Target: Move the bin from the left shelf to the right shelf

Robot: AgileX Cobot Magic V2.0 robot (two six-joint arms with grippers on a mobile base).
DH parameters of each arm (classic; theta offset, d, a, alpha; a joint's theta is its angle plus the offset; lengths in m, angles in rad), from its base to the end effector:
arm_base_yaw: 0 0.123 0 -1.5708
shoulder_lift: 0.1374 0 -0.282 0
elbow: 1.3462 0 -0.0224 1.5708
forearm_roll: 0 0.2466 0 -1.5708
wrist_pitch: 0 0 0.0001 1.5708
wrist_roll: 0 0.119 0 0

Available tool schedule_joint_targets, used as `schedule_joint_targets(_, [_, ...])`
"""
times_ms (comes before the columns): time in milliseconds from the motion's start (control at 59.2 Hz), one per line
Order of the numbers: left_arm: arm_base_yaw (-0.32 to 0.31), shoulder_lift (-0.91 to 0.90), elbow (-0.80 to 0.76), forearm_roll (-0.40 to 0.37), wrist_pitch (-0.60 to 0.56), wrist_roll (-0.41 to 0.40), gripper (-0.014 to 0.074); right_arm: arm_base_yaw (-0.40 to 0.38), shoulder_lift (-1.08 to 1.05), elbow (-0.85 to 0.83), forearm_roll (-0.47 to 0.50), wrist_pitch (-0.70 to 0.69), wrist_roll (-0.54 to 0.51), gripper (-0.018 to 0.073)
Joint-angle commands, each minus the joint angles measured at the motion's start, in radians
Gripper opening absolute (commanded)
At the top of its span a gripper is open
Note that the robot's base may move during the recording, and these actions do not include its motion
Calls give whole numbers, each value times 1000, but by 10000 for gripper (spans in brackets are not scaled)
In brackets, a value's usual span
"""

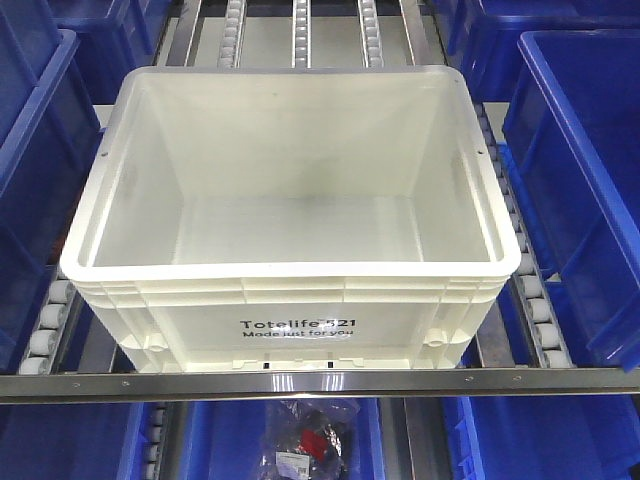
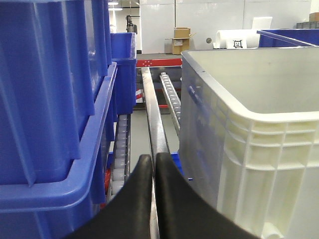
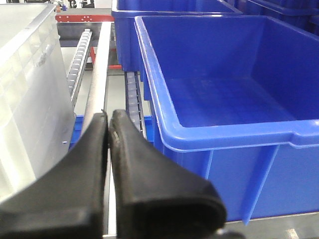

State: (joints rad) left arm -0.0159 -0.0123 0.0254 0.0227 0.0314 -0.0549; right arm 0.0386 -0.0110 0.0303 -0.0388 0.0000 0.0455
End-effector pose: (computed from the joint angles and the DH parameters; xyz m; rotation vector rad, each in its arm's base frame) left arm 0.0834 -0.0012 0.2038 -0.0130 1.5282 -0.0378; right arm 0.0834 0.0032 0.2056 -0.0240 1.5028 0.0364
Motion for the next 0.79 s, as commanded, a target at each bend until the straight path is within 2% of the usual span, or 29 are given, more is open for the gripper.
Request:
schedule_joint_targets(0, [-5, 5, 20, -2, -76, -8, -6, -6, -10, 17, -4, -74, -7, -8])
schedule_joint_targets(777, [-5, 5, 20, -2, -93, -8, -6, -6, -10, 17, -4, -73, -7, -8])
